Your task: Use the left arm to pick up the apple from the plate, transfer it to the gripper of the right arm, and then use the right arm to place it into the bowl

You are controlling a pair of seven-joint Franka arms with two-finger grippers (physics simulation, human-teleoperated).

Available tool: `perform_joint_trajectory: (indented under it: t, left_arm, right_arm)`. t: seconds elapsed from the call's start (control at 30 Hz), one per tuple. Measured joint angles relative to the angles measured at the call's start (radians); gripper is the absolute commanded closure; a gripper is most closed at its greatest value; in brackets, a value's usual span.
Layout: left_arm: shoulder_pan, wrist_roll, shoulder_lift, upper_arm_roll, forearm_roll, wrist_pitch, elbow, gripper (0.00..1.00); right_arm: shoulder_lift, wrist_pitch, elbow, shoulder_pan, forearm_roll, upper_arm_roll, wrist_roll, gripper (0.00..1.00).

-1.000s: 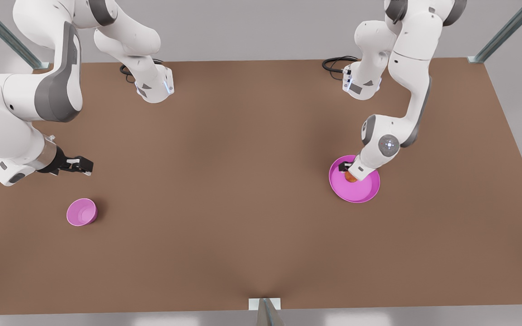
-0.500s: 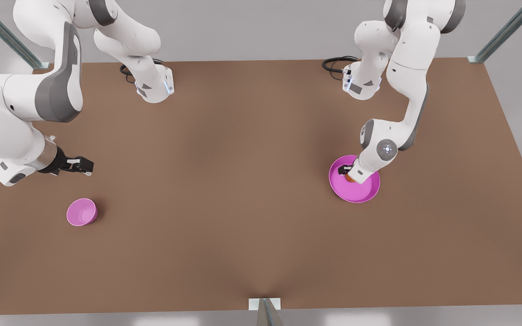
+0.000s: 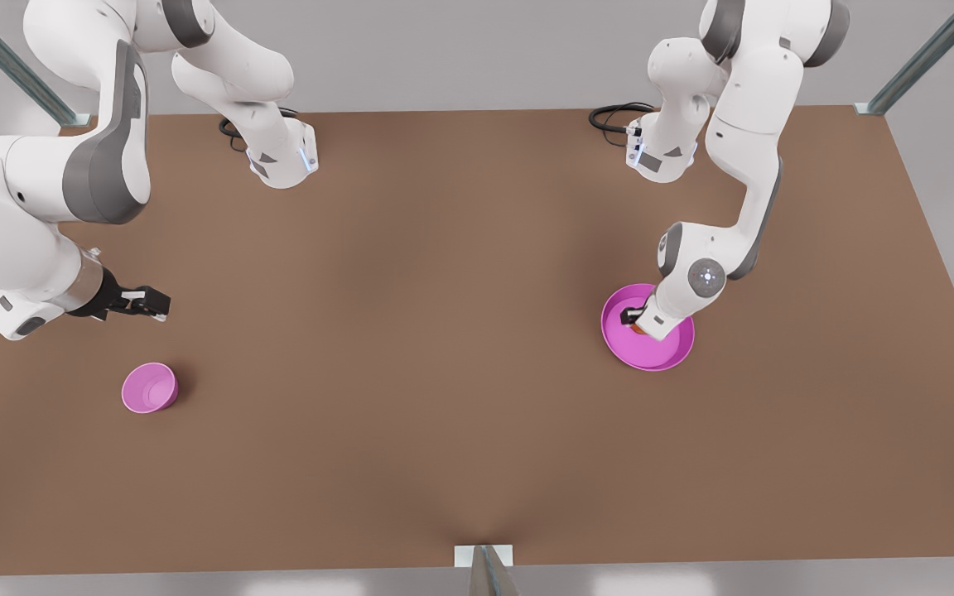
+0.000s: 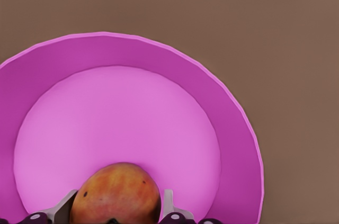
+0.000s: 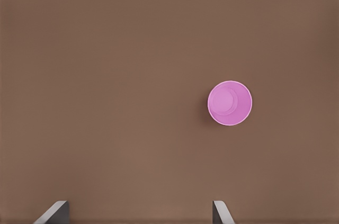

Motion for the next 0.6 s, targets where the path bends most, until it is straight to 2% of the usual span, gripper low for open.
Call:
perform_joint_trajectory:
  t: [0.2, 0.3, 0.6]
  left_arm:
    - [-0.001, -0.003, 0.011, 0.001, 0.0, 0.009, 0.001, 0.2]
    - [-0.001, -0.005, 0.012, 0.0, 0.001, 0.012, 0.001, 0.27]
    - [-0.002, -0.012, 0.023, 0.0, 0.003, 0.024, 0.001, 0.3]
  right_arm:
    - [0.0, 0.0, 0.0, 0.0, 0.0, 0.0, 0.0, 0.0]
    - [0.0, -0.001, 0.0, 0.001, 0.0, 0.0, 0.0, 0.0]
    - [0.0, -0.001, 0.0, 0.0, 0.0, 0.001, 0.0, 0.0]
